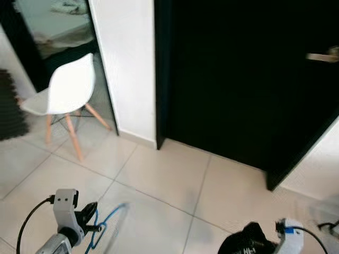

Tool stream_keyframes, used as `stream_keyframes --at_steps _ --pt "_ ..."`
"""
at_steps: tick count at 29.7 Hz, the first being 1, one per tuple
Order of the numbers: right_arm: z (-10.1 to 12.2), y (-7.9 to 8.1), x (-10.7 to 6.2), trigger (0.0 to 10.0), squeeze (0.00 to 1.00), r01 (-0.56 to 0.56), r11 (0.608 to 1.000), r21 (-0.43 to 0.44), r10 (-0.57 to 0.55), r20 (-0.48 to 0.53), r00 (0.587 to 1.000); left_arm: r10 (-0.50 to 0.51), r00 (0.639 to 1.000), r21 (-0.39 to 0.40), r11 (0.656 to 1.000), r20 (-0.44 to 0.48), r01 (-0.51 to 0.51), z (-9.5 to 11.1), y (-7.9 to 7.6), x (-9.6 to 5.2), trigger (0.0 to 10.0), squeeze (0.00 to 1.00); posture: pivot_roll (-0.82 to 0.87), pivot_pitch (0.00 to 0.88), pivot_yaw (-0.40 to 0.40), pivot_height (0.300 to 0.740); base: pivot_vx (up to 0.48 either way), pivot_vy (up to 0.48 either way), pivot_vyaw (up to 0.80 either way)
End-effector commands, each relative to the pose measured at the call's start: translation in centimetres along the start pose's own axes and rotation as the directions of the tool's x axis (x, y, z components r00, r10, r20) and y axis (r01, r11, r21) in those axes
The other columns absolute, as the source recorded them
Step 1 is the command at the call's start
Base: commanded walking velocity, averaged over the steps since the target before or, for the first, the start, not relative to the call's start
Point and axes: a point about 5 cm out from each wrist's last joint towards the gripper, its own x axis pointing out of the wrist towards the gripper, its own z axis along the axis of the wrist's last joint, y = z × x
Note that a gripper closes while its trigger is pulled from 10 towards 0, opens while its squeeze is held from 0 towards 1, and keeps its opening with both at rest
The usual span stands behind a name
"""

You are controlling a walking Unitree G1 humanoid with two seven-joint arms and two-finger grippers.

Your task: Hang hanger

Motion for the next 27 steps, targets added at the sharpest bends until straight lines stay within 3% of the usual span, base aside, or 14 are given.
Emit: stream_keyframes --at_steps 1,27 --pt "0.16 0.04 0.08 10.0 0.0 -0.009 1.0 -0.01 0.009 0.009 1.0 0.004 1.0 -0.004 1.0 -0.022 -0.004 -0.53 0.1 -0.37 10.0 0.0 -0.02 0.101 -0.046 0.74 0.0 0.0 0.58" --pt "0.29 -0.69 -0.29 10.0 0.0 -0.002 1.0 0.009 0.002 0.017 1.0 -0.006 1.0 -0.008 1.0 -0.014 0.006 -0.79 -0.58 -0.49 10.0 0.0 -0.02 0.121 -0.064 0.74 0.0 0.0 0.59"
